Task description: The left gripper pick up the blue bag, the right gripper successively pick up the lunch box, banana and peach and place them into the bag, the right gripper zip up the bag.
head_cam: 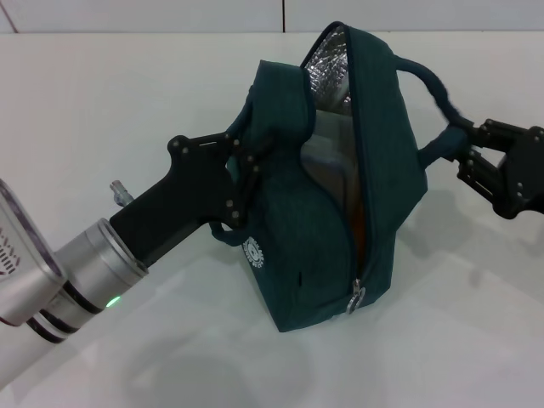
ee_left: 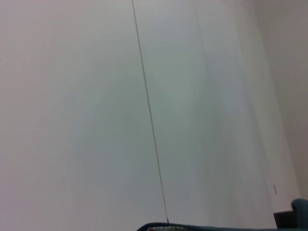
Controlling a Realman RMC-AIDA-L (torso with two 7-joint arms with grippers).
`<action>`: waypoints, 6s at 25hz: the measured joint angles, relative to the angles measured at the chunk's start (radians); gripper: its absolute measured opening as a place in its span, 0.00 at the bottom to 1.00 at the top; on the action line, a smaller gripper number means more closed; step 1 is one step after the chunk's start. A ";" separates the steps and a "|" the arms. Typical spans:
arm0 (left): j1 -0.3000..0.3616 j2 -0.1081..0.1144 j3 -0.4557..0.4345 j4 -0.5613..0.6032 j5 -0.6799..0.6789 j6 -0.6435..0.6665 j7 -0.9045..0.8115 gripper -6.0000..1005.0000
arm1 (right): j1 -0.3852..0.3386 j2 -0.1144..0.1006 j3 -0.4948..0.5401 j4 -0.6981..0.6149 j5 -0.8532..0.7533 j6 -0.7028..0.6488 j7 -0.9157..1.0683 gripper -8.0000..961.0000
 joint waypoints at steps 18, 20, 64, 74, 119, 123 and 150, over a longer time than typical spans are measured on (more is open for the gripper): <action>-0.011 0.000 0.000 -0.001 0.000 -0.023 0.001 0.06 | -0.034 -0.046 0.138 -0.013 -0.328 -0.157 -0.010 0.66; -0.016 0.000 0.000 0.000 0.000 -0.024 0.002 0.06 | -0.001 -0.034 0.137 -0.007 -0.424 -0.134 0.002 0.67; -0.028 -0.003 -0.009 0.029 -0.042 -0.051 0.039 0.12 | 0.159 0.052 0.002 -0.013 -0.512 0.060 0.009 0.02; -0.006 0.003 -0.010 0.076 -0.075 -0.053 -0.033 0.41 | 0.158 0.053 0.002 -0.021 -0.488 0.038 -0.033 0.02; 0.103 -0.002 -0.014 -0.004 0.108 -0.088 -0.063 0.77 | 0.236 0.053 -0.129 0.004 -0.121 0.103 -0.120 0.03; 0.102 -0.005 -0.014 0.014 0.050 -0.119 -0.040 0.68 | 0.227 0.053 -0.133 0.005 -0.120 0.102 -0.123 0.03; 0.081 -0.001 -0.010 0.069 0.022 -0.228 0.094 0.06 | 0.195 0.046 -0.134 0.059 -0.092 0.095 -0.076 0.03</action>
